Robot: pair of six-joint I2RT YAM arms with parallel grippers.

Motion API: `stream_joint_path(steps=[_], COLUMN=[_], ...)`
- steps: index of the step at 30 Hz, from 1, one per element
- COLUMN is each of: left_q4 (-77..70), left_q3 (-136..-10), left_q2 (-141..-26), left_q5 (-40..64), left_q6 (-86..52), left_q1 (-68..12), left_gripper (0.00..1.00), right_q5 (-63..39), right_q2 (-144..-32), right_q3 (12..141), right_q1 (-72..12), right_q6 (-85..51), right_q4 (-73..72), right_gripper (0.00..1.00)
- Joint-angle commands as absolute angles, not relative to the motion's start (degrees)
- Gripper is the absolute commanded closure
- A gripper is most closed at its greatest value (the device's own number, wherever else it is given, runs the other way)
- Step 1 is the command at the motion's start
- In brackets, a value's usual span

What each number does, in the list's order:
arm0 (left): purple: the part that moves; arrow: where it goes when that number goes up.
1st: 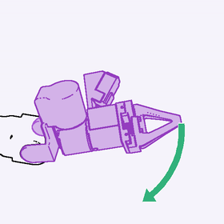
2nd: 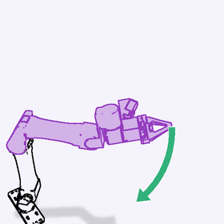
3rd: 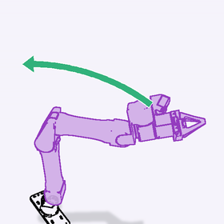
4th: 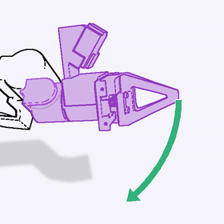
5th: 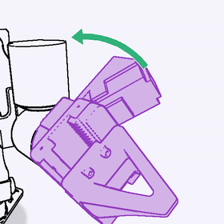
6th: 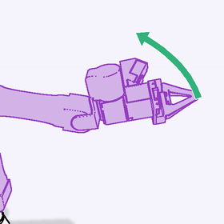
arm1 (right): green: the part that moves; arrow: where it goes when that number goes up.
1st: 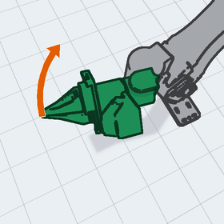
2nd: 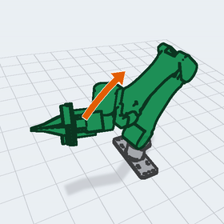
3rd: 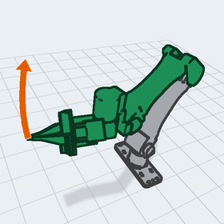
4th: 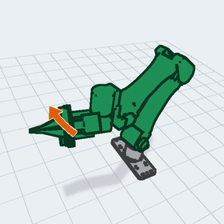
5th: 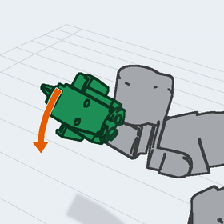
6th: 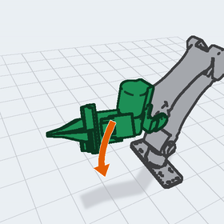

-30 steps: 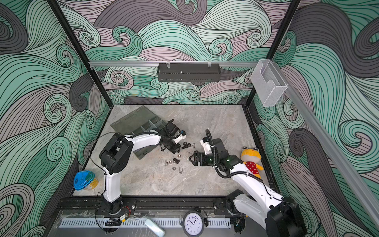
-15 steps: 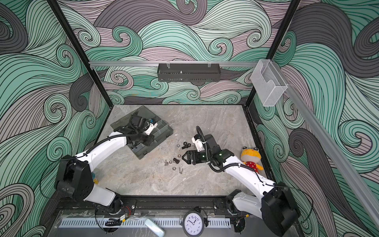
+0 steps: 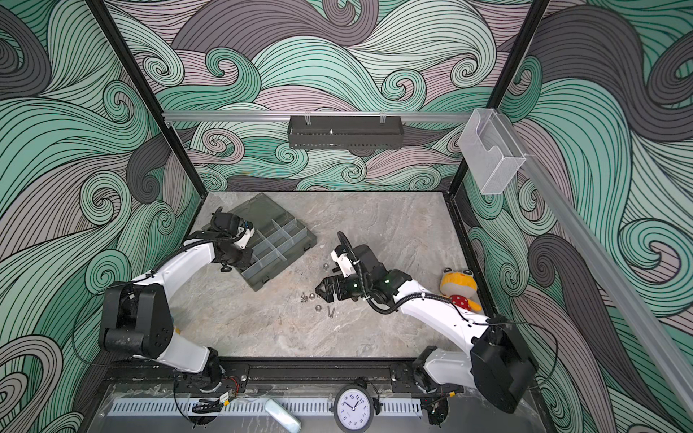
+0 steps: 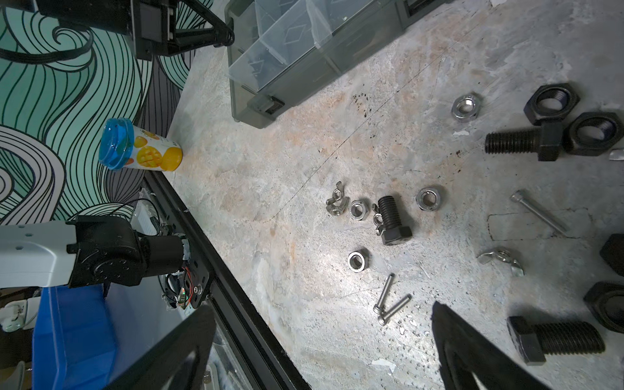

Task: Sort the screws and nuts into containers
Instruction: Place the nut into the container.

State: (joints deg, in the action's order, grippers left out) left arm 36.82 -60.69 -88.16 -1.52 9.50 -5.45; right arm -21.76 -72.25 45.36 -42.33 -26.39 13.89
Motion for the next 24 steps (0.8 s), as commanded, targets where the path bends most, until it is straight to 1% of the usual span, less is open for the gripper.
stream_joint_path(steps=[1,6,11,15,17,19,24], left_q4=[37.8,37.2,36.6,36.6,36.1,34.0,22.4], left_q3=[-61.9,-61.6,-61.0,-60.9,-60.8,-59.7,-53.1], left_q2=[-89.7,-89.4,-88.7,-88.2,-87.0,-84.2,-74.0], left_q5=[-3.3,-4.1,-4.7,-4.7,-2.1,3.4,12.7], left_q6=[10.3,10.4,10.3,10.1,10.9,12.8,14.5], left_q1=[-4.9,-4.7,-4.7,-4.7,-5.0,-6.0,-11.4], left_gripper=[0.89,0.86,0.8,0.78,0.78,0.78,0.74], right_q5=[-20.3,-20.0,-19.7,-19.2,-18.9,-18.5,-18.4], right_q2=[-72.2,-72.6,-72.2,-71.7,-71.5,-71.3,-70.7], right_q3=[45.9,46.1,45.5,45.1,44.9,45.0,44.0], right_q1=[-42.7,-42.7,-42.7,-42.7,-42.7,-42.6,-42.2], right_q6=[-26.9,-26.5,-26.8,-27.0,-27.0,-27.0,-27.2], right_q4=[12.9,13.4,13.5,13.5,13.7,13.9,14.1], right_gripper=[0.01,0.0,0.01,0.0,0.0,0.01,0.01])
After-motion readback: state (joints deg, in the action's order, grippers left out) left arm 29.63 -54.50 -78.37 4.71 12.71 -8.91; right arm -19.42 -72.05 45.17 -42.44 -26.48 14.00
